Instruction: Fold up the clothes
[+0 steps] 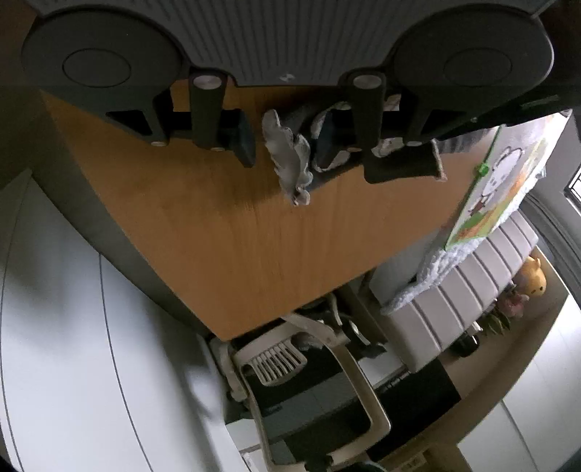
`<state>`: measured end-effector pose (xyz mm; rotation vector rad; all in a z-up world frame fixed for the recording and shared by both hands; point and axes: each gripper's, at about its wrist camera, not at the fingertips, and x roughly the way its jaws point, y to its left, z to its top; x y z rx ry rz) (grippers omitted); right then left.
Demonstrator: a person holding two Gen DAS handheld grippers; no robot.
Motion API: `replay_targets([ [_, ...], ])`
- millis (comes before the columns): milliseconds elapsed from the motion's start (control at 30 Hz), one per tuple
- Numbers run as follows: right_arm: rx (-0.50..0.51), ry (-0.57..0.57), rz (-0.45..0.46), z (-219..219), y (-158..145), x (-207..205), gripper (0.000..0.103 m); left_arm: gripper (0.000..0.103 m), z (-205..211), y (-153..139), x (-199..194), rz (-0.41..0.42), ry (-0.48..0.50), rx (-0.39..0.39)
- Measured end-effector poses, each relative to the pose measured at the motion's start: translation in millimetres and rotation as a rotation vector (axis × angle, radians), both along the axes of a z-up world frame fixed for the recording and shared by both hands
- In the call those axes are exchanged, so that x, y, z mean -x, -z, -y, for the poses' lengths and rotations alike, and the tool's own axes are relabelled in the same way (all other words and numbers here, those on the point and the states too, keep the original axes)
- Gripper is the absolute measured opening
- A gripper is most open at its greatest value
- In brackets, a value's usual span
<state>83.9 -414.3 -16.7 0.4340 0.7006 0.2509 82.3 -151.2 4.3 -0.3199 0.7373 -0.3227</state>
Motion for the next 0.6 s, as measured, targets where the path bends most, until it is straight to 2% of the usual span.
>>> replay_targets([
  [33,0.006,-0.015,0.003,-3.9,-0.2,0.8,0.036,0.073,-0.3,0.1,0.5,0.001,0.000,0.001],
  [100,0.030,-0.055,0.020,-14.6,-4.4,4.5,0.012,0.073,-0.7,0.2,1.1,0.002,0.000,0.004],
  [133,0.047,-0.073,0.049,-21.2,-9.1,7.8,0.010,0.073,-0.8,0.4,1.0,0.002,0.000,0.005],
  [267,0.154,-0.185,0.229,-57.5,-36.5,27.1,0.009,0.073,-3.0,1.5,1.6,0.003,-0.002,0.018],
  [367,0.235,-0.290,0.284,-90.8,-45.0,36.5,0.009,0.073,-7.9,-0.1,2.3,-0.004,-0.017,0.044],
  [533,0.323,-0.371,0.251,-126.9,-29.9,34.6,0.009,0.076,-25.6,-12.5,8.9,0.018,-0.079,0.056],
  [600,0.349,-0.381,0.241,-134.4,-25.2,35.5,0.009,0.079,-28.5,-20.6,9.6,0.040,-0.075,0.063],
])
